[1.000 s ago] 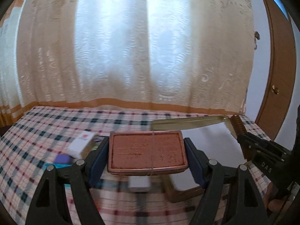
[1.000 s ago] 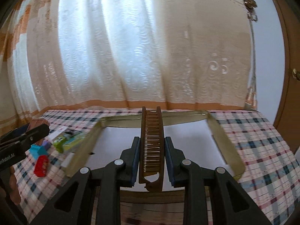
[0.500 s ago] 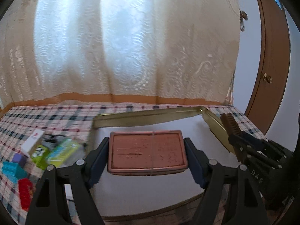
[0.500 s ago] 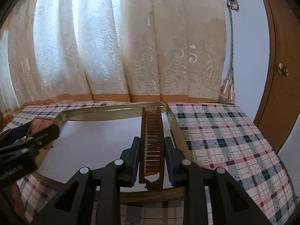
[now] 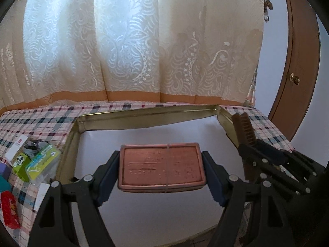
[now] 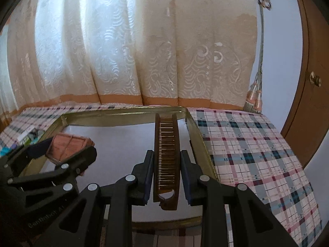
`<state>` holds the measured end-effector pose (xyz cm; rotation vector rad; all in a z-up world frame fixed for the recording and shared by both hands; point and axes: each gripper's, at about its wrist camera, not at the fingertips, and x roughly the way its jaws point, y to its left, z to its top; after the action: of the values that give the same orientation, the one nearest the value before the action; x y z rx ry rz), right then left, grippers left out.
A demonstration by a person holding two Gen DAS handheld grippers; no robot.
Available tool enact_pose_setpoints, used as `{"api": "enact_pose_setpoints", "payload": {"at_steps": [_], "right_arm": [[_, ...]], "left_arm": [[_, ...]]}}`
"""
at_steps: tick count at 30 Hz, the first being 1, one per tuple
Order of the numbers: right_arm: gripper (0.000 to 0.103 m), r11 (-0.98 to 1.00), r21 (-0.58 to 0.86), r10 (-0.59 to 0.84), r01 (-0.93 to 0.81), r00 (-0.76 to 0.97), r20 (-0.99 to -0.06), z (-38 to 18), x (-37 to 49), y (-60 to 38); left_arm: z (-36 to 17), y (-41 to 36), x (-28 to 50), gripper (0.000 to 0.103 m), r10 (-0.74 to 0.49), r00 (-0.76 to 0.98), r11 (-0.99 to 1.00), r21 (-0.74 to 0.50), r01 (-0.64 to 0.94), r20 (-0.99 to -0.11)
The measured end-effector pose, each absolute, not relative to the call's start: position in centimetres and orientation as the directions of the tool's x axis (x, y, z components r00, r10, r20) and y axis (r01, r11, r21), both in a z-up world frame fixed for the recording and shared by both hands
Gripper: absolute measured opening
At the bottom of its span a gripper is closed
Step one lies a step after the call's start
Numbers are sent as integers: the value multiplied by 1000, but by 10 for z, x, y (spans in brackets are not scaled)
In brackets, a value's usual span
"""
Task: Organize rigid objects
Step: 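Carry the copper plaque and brown comb over the gold tin tray with both tools, then open the left tool to drop the plaque while the right tool releases the comb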
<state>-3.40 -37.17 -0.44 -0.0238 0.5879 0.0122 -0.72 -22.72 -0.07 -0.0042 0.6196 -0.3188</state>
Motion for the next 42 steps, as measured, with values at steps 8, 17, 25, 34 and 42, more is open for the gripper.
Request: {"api": "enact_pose_setpoints", "payload": {"at_steps": [8, 17, 25, 34, 42], "right_arm": [[28, 996, 75, 85, -50, 794, -603, -11, -24, -380], [55, 994, 107, 66, -6, 819, -570, -7, -31, -390], [76, 989, 130, -10, 73, 902, -431, 11, -51, -404], [76, 991, 29, -117, 132, 948, -296, 18, -69, -390], [76, 984, 32, -159, 173, 949, -271, 20, -79, -387]], "left_arm": [[-7, -226, 1, 77, -300, 739, 951, -134, 277, -603], [-1, -211, -8, 103, -242, 806, 969, -185, 167, -540], [12, -199, -28, 103, -130, 893, 991, -92, 100, -431], [17, -191, -45, 103, -65, 938, 997, -58, 48, -341], [16, -191, -55, 103, -107, 929, 994, -18, 108, -353]]}}
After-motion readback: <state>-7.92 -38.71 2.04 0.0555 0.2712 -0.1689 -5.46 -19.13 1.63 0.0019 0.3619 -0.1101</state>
